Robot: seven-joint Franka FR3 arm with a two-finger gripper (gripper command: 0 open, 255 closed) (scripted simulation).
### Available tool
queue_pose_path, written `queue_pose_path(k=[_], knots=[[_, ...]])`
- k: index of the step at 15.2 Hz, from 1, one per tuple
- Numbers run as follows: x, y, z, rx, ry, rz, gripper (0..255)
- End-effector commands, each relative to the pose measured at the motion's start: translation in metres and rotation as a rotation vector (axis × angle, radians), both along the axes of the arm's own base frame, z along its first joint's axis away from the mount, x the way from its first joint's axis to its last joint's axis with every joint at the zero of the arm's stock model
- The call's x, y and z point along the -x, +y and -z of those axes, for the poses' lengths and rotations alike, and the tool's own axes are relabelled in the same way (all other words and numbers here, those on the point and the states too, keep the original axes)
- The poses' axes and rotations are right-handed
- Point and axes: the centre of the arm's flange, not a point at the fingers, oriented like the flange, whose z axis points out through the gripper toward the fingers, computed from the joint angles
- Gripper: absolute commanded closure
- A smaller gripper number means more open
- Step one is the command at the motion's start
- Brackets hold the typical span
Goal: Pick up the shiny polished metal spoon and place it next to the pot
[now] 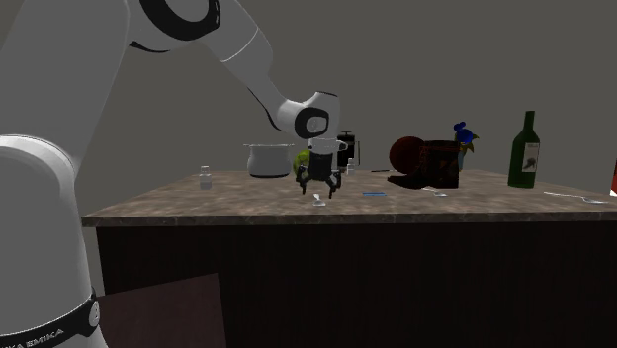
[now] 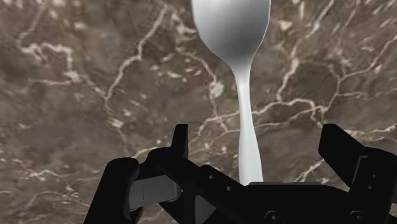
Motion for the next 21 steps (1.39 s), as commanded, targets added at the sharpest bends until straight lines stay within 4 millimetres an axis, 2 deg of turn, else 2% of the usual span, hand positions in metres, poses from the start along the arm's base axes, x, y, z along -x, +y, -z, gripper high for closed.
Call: queue_pose_path(k=[1,3,4,13,21], knots=[[0.000,0.000,0.000,0.000,0.000,0.000,0],[0.000,0.000,0.000,0.000,0.000,0.000,0],[0.000,0.000,0.000,0.000,0.000,0.000,255],[0.000,0.000,0.000,0.000,0.000,0.000,255],[0.000,0.000,-0.042,0.000,0.000,0.000,255]])
